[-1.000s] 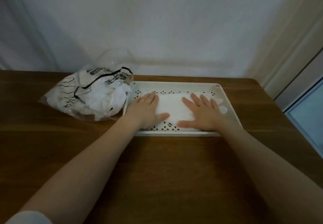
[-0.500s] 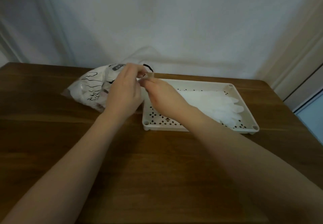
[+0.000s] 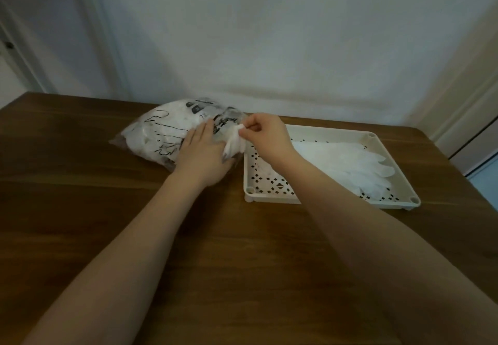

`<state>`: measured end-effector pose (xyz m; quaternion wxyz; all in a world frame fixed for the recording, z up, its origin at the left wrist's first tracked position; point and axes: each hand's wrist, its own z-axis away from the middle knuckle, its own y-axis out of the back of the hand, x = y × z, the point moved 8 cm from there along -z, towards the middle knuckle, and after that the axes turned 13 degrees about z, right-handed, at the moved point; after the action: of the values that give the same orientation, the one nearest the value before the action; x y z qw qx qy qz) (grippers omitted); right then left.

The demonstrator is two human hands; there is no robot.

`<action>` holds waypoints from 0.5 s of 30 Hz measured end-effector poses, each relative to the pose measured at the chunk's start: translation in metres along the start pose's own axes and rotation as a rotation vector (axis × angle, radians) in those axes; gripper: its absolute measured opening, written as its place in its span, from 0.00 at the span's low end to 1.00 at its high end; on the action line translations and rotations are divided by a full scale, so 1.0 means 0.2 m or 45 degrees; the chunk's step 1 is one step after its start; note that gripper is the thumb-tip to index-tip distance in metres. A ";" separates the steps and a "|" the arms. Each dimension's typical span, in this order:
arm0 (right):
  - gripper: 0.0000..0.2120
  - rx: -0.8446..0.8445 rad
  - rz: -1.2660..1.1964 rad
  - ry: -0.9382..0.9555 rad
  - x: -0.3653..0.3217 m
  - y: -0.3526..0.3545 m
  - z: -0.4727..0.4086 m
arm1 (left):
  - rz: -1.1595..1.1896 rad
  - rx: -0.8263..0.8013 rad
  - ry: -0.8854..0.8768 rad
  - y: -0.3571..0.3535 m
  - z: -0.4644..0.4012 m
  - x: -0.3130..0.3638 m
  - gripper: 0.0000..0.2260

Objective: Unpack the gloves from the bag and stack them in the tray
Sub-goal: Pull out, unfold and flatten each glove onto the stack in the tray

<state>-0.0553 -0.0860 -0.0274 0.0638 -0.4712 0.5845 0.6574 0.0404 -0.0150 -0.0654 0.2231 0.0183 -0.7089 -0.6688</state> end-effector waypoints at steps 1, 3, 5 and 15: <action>0.06 0.009 -0.067 -0.009 -0.01 0.02 0.00 | -0.041 -0.019 0.051 -0.02 -0.01 -0.05 0.26; 0.08 -0.020 -0.246 -0.029 -0.03 0.04 0.01 | -0.038 -0.017 0.179 -0.03 -0.02 -0.15 0.26; 0.09 -0.078 -0.558 -0.067 -0.04 0.07 0.01 | 0.015 -0.002 0.317 -0.03 -0.04 -0.25 0.25; 0.14 -0.147 -1.211 -0.226 0.09 0.17 0.05 | 1.221 0.364 -0.104 0.24 0.06 0.12 0.14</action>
<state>-0.0923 -0.0955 -0.0169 0.3806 -0.6310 0.2592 0.6243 0.0268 -0.0062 -0.0129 0.4726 -0.3056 -0.7302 -0.3874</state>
